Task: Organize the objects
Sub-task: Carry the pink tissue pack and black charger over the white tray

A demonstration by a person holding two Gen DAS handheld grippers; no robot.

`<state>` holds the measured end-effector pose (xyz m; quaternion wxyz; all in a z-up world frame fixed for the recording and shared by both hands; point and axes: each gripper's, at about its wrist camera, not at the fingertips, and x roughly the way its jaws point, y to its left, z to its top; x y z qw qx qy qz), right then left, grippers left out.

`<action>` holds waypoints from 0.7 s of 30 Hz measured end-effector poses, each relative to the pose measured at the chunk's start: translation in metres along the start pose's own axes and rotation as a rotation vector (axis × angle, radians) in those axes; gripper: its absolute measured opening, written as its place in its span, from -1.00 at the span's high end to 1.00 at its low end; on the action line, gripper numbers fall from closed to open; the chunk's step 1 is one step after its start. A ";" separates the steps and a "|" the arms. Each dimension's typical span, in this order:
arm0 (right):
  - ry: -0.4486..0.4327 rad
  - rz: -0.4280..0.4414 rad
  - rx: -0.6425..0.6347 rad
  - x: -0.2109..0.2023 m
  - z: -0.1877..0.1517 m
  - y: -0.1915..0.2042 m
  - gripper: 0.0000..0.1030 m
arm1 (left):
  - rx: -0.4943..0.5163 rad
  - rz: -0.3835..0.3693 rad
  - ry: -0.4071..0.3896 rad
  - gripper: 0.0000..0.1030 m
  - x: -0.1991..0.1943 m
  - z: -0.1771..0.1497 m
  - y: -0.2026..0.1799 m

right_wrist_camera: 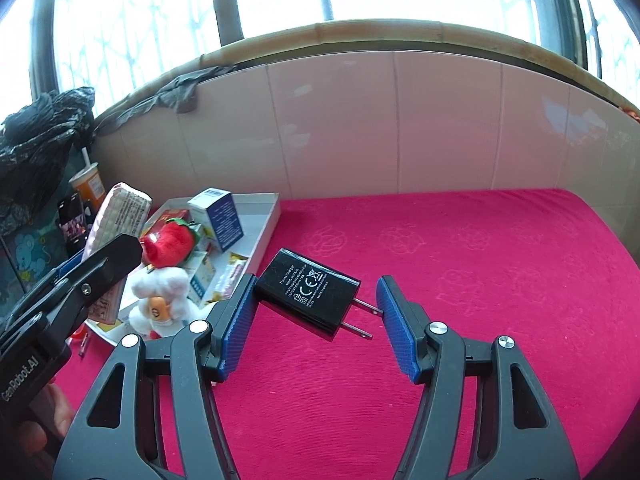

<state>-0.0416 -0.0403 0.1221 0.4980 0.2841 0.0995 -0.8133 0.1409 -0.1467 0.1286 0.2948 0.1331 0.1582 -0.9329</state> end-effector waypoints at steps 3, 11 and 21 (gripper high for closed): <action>0.004 0.006 -0.021 0.003 0.001 0.011 -0.18 | -0.026 0.025 -0.006 0.04 -0.003 0.001 0.017; 0.004 0.038 -0.069 0.012 0.014 0.039 -0.18 | -0.097 0.086 -0.019 0.04 -0.015 0.007 0.068; 0.008 0.101 -0.101 0.026 0.033 0.074 -0.18 | -0.191 0.189 -0.039 0.04 -0.033 0.014 0.137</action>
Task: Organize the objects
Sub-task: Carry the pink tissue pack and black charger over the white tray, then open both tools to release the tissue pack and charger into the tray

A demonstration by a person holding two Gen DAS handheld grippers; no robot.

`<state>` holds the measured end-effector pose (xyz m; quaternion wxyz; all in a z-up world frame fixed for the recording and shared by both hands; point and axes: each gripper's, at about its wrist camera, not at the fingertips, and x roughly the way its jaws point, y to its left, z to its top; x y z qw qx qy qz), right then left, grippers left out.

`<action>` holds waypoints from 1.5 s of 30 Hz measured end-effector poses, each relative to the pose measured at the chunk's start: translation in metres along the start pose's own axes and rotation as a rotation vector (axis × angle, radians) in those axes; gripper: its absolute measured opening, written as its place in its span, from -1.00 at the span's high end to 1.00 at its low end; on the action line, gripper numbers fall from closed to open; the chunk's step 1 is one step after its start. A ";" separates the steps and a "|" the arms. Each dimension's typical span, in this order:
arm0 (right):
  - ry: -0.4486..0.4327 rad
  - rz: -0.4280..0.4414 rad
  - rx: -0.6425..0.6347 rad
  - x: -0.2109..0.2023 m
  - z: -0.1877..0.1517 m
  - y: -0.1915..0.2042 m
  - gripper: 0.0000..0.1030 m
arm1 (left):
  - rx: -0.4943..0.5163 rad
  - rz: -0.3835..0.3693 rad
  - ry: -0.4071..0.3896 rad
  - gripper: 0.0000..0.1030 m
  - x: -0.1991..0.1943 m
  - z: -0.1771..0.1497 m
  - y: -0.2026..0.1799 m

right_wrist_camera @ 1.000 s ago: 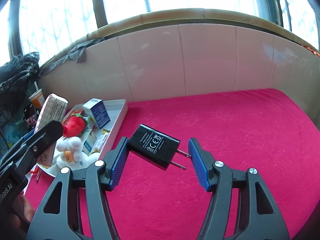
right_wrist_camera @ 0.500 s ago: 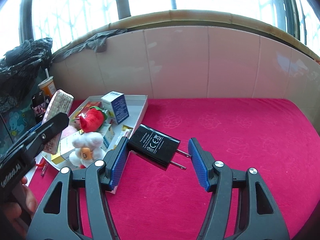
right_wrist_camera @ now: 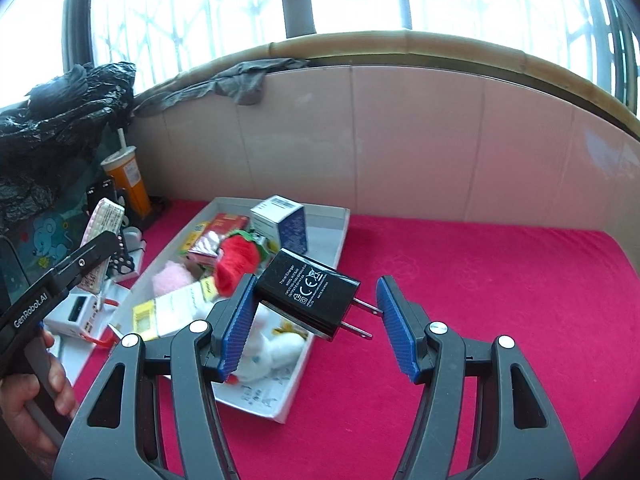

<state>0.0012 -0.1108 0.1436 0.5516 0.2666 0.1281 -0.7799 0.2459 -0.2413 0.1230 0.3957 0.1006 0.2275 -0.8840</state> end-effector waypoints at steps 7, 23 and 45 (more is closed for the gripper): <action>0.030 0.051 0.007 0.026 0.022 0.010 -0.18 | 0.034 -0.009 0.030 0.04 0.009 0.002 0.005; 0.236 0.138 0.188 0.146 0.043 0.008 -0.18 | 0.145 -0.026 0.204 0.03 0.087 -0.005 -0.015; 0.174 0.184 0.208 0.122 0.030 0.010 -0.63 | 0.145 0.107 0.125 -1.00 0.064 -0.006 -0.021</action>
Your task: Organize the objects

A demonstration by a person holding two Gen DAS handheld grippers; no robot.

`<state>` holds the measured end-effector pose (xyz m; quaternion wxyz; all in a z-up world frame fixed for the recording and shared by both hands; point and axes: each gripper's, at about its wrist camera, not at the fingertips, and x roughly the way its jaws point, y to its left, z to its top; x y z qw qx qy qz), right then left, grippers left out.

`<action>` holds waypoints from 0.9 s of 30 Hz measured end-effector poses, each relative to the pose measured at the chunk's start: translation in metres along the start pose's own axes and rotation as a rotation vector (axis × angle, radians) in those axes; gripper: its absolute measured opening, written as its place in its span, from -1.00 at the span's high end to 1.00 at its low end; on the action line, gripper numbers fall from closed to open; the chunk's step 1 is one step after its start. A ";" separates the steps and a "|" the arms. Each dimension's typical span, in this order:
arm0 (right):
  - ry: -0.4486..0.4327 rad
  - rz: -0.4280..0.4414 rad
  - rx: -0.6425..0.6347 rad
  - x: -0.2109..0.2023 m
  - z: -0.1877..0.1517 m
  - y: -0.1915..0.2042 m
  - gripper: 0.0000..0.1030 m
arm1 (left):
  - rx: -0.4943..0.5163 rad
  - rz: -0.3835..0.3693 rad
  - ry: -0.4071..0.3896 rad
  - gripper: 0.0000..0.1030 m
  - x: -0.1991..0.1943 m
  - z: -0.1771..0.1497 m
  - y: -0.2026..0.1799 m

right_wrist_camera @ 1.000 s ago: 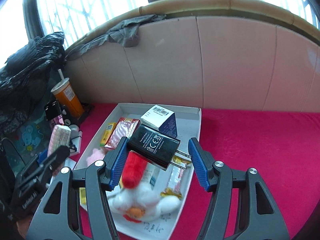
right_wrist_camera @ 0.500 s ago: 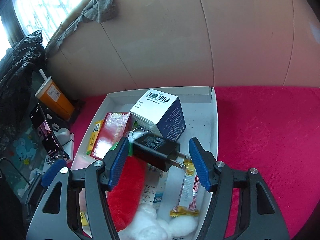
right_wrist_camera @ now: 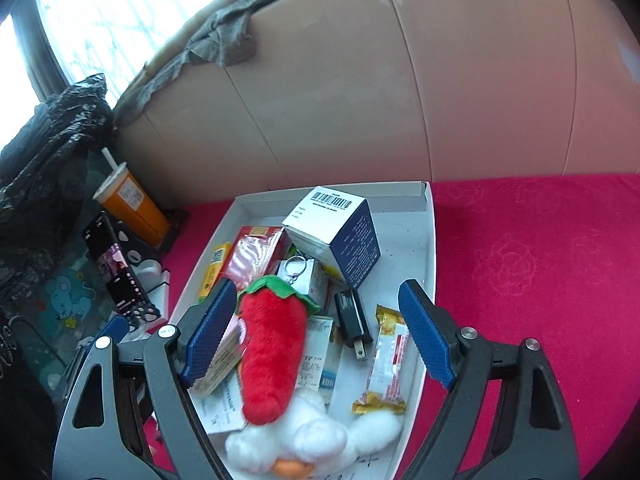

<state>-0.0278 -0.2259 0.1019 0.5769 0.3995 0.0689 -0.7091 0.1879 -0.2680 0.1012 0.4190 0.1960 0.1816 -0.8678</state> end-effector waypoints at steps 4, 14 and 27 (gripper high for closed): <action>-0.046 -0.001 -0.027 -0.024 -0.011 0.004 -0.63 | -0.006 -0.008 -0.016 -1.00 -0.015 -0.007 -0.005; -0.176 -0.117 -0.151 -0.080 -0.050 0.011 -0.63 | 0.097 -0.042 -0.024 -1.00 -0.042 -0.018 -0.036; -0.452 -0.214 -0.117 -0.191 -0.089 -0.026 -0.63 | 0.120 0.118 -0.094 -1.00 -0.084 -0.017 -0.063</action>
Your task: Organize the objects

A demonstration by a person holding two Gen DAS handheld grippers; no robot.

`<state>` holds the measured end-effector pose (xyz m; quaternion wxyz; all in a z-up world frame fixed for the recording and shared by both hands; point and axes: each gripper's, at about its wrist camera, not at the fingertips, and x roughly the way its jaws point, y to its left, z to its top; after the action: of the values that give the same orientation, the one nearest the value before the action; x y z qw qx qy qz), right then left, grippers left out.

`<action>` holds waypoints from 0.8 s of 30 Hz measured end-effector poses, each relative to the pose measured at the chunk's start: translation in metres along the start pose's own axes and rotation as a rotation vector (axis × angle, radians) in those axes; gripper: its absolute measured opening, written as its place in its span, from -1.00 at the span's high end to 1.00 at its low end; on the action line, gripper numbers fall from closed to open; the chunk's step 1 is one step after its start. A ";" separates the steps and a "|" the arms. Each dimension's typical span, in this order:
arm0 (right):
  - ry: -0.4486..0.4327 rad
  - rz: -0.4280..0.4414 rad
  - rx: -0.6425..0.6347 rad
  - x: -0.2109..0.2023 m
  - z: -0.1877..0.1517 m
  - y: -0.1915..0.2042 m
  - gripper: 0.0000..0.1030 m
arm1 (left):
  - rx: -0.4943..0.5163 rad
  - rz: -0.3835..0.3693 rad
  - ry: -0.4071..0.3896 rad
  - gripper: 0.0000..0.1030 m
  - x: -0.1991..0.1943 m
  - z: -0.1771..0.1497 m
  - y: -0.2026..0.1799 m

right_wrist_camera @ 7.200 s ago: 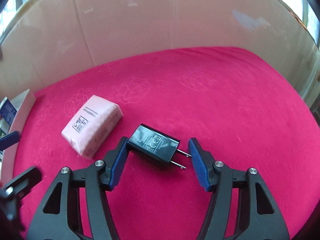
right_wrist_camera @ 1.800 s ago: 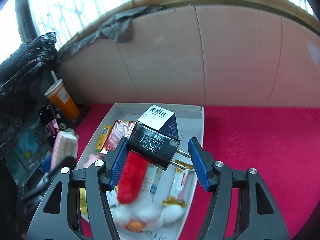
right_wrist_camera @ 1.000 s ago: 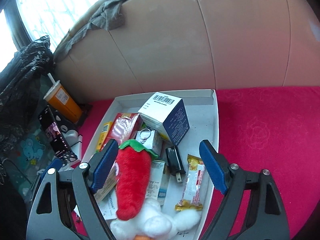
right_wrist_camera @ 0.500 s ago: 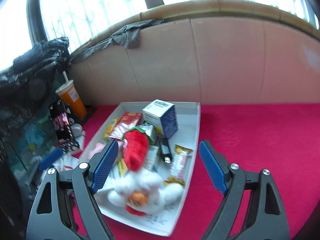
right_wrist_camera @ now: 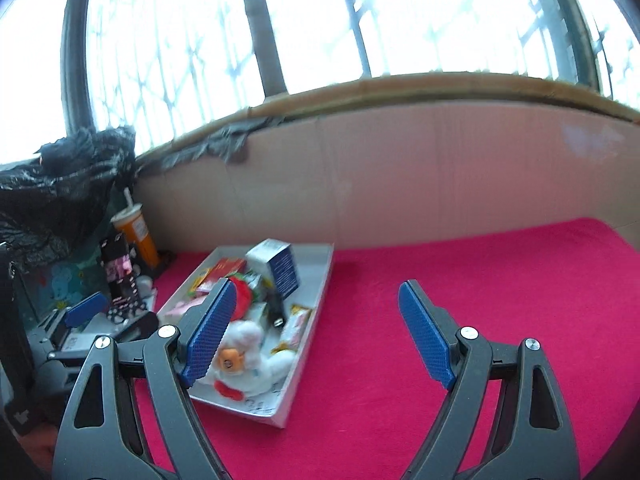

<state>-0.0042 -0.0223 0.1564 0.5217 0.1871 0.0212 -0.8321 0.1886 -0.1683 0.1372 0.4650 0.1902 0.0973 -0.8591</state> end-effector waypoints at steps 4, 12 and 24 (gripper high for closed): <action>-0.135 -0.087 -0.010 -0.044 -0.001 -0.015 -0.63 | -0.008 0.034 -0.025 -1.00 -0.015 0.009 -0.011; -0.177 -0.152 -0.005 -0.084 -0.005 -0.025 -0.63 | 0.023 -0.130 -0.206 -1.00 -0.070 0.019 -0.028; -0.134 -0.275 0.024 -0.101 -0.029 -0.035 -0.63 | 0.090 0.039 -0.115 -1.00 -0.073 0.010 -0.046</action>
<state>0.0128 0.0869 0.1580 0.4006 0.1330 0.0018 -0.9065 0.1843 -0.0910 0.1761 0.4774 0.1629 0.0281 -0.8630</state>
